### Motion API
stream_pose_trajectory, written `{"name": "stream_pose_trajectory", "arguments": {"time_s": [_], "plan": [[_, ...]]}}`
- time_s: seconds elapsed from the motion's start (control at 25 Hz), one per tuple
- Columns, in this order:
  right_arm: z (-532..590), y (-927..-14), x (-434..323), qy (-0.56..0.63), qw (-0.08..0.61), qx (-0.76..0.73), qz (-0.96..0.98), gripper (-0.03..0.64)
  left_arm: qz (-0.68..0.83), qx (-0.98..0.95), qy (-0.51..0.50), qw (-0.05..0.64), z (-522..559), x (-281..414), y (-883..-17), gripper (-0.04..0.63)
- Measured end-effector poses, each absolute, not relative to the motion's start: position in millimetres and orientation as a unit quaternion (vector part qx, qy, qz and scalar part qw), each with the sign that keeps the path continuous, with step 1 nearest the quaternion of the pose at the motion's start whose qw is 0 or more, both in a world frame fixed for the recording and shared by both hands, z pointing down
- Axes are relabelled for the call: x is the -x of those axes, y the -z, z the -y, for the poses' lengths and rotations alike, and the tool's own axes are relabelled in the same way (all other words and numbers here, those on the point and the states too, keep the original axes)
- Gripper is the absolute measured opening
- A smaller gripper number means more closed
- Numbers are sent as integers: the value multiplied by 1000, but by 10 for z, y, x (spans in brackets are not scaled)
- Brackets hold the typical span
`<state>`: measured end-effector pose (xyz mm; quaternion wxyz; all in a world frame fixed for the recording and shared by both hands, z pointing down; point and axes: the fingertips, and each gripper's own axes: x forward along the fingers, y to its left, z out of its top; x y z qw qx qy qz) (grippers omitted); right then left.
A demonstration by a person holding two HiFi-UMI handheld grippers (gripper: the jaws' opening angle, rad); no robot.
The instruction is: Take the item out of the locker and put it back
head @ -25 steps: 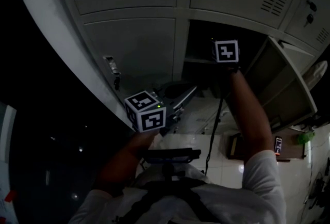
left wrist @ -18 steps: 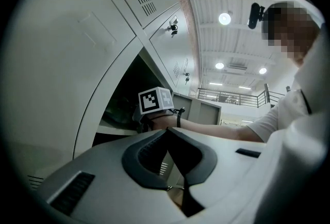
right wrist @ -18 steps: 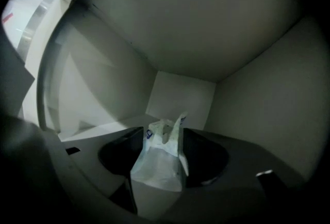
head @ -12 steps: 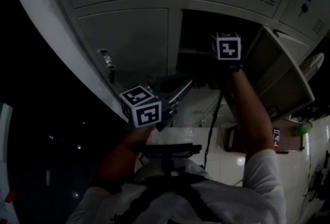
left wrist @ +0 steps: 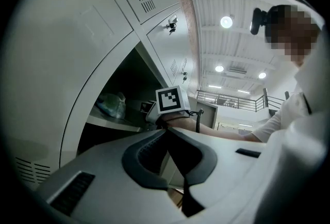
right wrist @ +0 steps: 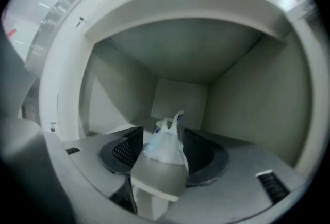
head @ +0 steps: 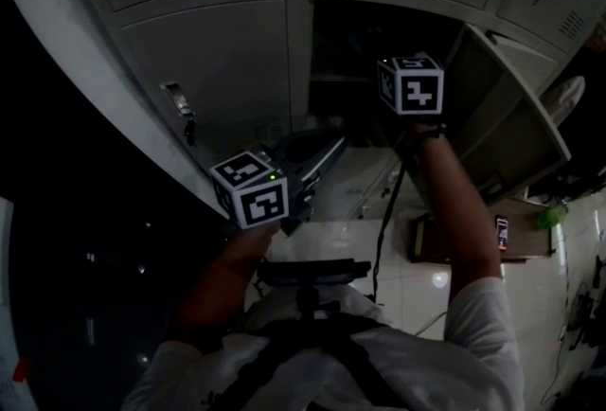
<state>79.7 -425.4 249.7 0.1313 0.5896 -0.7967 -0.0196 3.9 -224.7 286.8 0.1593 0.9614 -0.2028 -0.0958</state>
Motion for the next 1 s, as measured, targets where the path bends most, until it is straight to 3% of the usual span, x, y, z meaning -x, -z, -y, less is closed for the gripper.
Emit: {"name": "stream_pose_trajectory", "arguments": {"time_s": [0.72,1.0], "plan": [[3544,-2776,-676,-13,97,-540,836,233,189,-962,101,169,2158,-112,-2887,3],[3322,-2852,-649,-16,91,-532,841,199,190,-961,104,172,2129,-88,-2886,3]]}}
